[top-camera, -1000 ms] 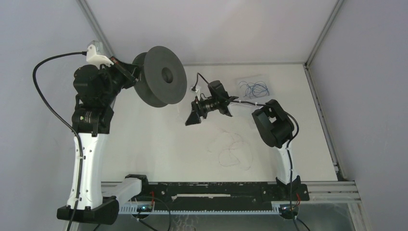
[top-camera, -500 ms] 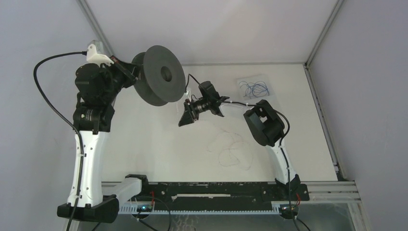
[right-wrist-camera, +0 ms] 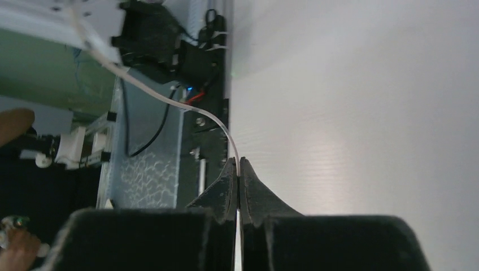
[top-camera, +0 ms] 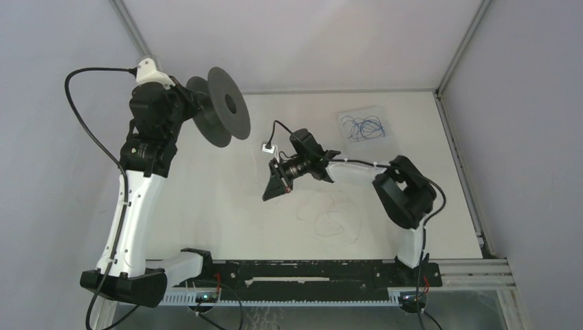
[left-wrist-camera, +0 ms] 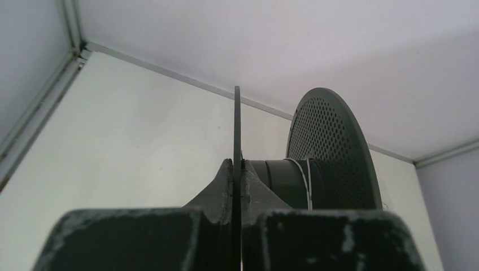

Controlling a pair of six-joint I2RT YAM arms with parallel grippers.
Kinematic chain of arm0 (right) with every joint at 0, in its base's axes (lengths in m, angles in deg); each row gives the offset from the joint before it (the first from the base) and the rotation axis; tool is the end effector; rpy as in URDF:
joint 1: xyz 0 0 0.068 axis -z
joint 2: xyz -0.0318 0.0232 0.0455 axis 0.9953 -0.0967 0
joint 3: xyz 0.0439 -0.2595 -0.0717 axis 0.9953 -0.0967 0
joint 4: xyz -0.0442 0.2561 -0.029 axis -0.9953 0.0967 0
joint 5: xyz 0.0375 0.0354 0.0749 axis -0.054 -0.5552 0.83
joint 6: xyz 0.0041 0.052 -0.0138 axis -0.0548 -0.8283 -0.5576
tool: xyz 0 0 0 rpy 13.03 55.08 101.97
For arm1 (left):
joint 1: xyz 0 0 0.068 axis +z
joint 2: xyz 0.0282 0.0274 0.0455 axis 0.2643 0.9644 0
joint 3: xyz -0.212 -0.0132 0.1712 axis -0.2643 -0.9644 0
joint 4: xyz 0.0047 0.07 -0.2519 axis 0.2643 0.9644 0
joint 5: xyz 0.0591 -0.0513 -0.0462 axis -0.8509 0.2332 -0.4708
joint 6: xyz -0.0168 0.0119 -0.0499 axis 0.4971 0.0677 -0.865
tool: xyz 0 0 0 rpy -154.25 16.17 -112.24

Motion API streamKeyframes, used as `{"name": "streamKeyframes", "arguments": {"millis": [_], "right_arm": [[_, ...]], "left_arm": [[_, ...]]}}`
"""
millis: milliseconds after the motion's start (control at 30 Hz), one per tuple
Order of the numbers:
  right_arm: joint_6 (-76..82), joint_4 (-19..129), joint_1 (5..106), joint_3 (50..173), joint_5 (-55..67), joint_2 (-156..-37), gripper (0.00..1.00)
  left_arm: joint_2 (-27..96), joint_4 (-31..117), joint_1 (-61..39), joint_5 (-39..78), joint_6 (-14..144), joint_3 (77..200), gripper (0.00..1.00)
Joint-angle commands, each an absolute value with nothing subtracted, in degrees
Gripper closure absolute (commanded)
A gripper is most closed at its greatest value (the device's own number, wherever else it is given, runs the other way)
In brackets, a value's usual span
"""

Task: Wrap the cables
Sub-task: Wrap the cable around the cable reel.

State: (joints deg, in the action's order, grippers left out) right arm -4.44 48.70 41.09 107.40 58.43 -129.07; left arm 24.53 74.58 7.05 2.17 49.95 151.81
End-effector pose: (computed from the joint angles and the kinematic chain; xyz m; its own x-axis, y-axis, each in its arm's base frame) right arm 0.2846 0.3111 0.1818 -0.6296 -0.4233 -0.6515 -0.7164 -0.0081 0.6976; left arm 0.2233 -0.0267 0.4766 -0.1357 -0.4265 -0.8943 -0.0832 0.9043 -0.4187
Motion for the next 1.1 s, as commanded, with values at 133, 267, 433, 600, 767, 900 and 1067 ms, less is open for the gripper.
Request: {"name": "streamKeyframes", "arguments": {"millis": [133, 267, 433, 600, 767, 900, 1067], "right_arm": [[6.4, 65.6, 37.4, 111.8, 58.7, -110.9, 1.00], [11.1, 77.5, 37.0, 120.5, 55.7, -108.5, 1.00], [14.8, 88.6, 38.4, 135.0, 50.2, -109.6, 1.00], [14.4, 91.1, 41.7, 145.4, 43.9, -110.9, 1.00], [12.3, 90.4, 45.7, 152.0, 38.1, -113.2, 1.00], [12.0, 90.7, 49.3, 156.8, 34.2, -117.1, 1.00], [13.5, 89.9, 53.2, 160.5, 30.2, -122.2, 1.00]], "left_arm": [[24.2, 59.6, -0.6, -16.0, 66.6, 152.5, 1.00], [24.0, 54.8, -5.5, -21.6, 72.5, 148.1, 1.00], [23.3, 50.4, -10.9, -23.5, 79.6, 143.1, 1.00], [21.5, 47.3, -17.2, -21.9, 85.9, 136.4, 1.00], [20.1, 47.2, -20.4, -17.7, 89.9, 132.8, 1.00], [19.2, 48.7, -21.9, -14.3, 89.8, 131.4, 1.00], [17.7, 52.4, -22.2, -7.1, 86.7, 131.7, 1.00]]}}
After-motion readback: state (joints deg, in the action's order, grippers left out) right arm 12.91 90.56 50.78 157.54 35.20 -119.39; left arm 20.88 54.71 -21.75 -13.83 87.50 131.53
